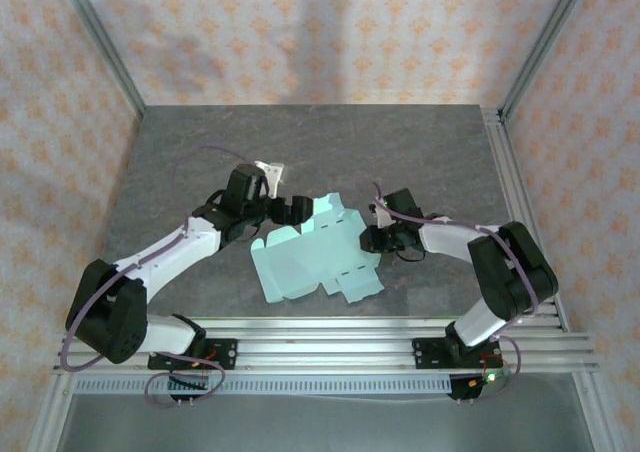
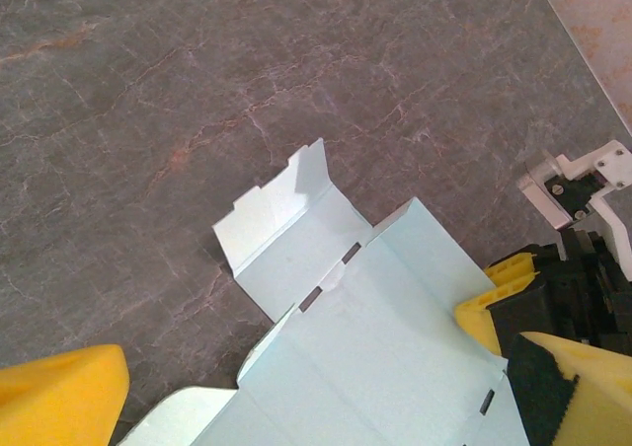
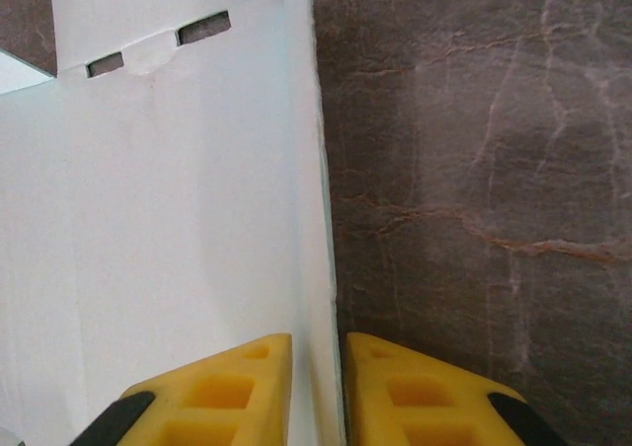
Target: Fold the paper box
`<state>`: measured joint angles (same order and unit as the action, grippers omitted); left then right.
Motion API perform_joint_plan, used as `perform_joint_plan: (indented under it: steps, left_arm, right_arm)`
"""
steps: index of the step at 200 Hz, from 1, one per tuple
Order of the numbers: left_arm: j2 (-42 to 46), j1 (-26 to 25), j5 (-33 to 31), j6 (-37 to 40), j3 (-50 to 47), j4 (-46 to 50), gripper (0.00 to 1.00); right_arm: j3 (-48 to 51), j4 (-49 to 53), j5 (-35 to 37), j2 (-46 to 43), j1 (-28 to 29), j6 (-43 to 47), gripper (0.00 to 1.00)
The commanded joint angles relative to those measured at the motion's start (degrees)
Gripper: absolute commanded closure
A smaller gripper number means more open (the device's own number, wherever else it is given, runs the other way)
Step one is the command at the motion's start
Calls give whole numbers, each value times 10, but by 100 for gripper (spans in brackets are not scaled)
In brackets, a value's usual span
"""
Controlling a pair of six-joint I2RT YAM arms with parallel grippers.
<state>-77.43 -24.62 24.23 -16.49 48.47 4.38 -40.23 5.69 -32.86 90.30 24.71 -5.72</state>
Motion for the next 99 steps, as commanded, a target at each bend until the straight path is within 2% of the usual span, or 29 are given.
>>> perform_joint_plan:
  steps: [1, 36, 69, 99]
  left_arm:
    - [-5, 5, 8, 0, -4, -18, 0]
    - [-3, 5, 8, -5, -5, -23, 0]
    - [6, 8, 7, -14, -8, -30, 0]
    - [12, 18, 0, -32, -9, -31, 0]
  right_arm:
    - [5, 20, 3, -19, 1, 10, 81]
    - [1, 25, 6, -18, 2, 10, 100]
    - [-9, 37, 16, -25, 2, 14, 100]
    - [-29, 66, 56, -44, 16, 37, 100]
